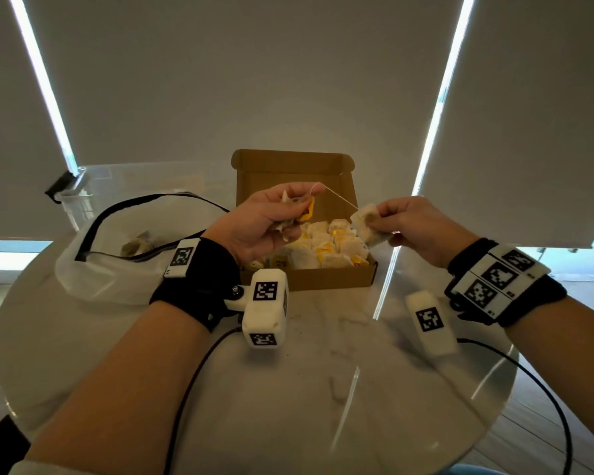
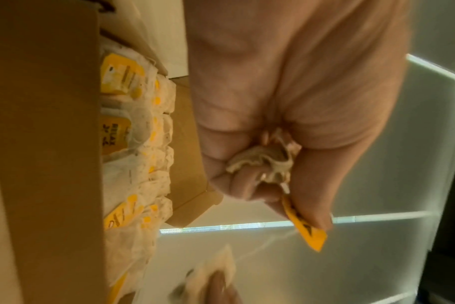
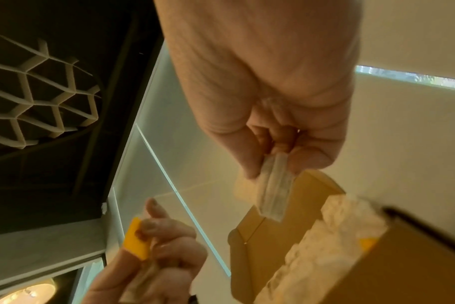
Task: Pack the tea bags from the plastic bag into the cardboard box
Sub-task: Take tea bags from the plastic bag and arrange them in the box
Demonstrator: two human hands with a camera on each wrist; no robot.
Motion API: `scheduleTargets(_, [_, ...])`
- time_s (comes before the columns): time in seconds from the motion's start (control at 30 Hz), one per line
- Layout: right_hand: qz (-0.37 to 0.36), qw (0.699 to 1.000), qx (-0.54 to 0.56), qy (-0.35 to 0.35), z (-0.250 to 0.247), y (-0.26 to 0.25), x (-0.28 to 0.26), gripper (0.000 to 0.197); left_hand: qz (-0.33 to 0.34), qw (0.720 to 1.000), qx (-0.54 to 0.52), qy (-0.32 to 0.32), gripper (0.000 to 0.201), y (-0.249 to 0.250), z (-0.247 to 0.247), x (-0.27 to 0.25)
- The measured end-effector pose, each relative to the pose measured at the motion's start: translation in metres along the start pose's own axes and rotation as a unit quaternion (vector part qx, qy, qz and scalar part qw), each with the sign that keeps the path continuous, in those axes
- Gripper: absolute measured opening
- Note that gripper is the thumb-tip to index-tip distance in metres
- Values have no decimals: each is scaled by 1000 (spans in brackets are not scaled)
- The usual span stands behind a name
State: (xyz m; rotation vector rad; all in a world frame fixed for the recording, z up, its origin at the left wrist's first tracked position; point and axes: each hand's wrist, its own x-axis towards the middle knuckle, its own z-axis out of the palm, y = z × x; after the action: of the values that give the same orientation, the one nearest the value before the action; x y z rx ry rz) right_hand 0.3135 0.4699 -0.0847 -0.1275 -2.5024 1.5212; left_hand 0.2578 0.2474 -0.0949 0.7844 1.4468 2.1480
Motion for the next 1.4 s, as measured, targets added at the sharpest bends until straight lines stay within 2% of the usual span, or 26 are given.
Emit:
scheduleTargets(0.1, [48,994,98,14,15,-4,-2,7,25,992,107,59,18,-4,10,1])
scheduleTargets(0.23, [75,975,206,-38,36,-11,-8,16,26,980,162,113,16,-14,22,5])
scheduleTargets(0.4, [35,967,212,-137,41,-18,-12,27,47,974,158,153,18,-23,19,12])
scheduleTargets(0.47, [17,970,183,-161,38,-19,-12,23,49,971,168,163,18,-23,17,13])
scheduleTargets(0.57, [-13,990,74,-117,36,-16,-11,8,47,967,197,155,18,-25,20,12])
scheduleTargets(0.67, [-25,997,0,-67,31,-11,-7,6,23,969,201,143,13,-29,23,11])
scheduleTargets(0.77, [13,1000,4,-8,15,-6,-2,11,22,973,183,140,4,-24,25,11])
scheduleTargets(0.83, [41,998,35,11,3,-2,-2,12,26,962,232,139,3,-20,27,15])
scheduleTargets(0.9, [61,997,51,22,-3,5,-2,12,40,933,337,121,7,-20,30,23])
scheduleTargets(0.97, [67,996,55,36,-4,11,-4,9,55,879,468,72,11,-21,35,35])
scheduleTargets(1.07, [54,996,51,47,0,18,-5,6,20,789,613,-26,15,-29,47,55])
scheduleTargets(1.17, [31,998,25,50,4,22,-4,9,-20,715,696,-59,25,-42,57,72])
scheduleTargets(1.23, [25,999,-24,36,6,24,-3,12,-22,689,722,-59,32,-49,60,79])
scheduleTargets(1.4, [2,982,-187,-3,9,22,-2,18,-47,665,743,-63,35,-53,54,86])
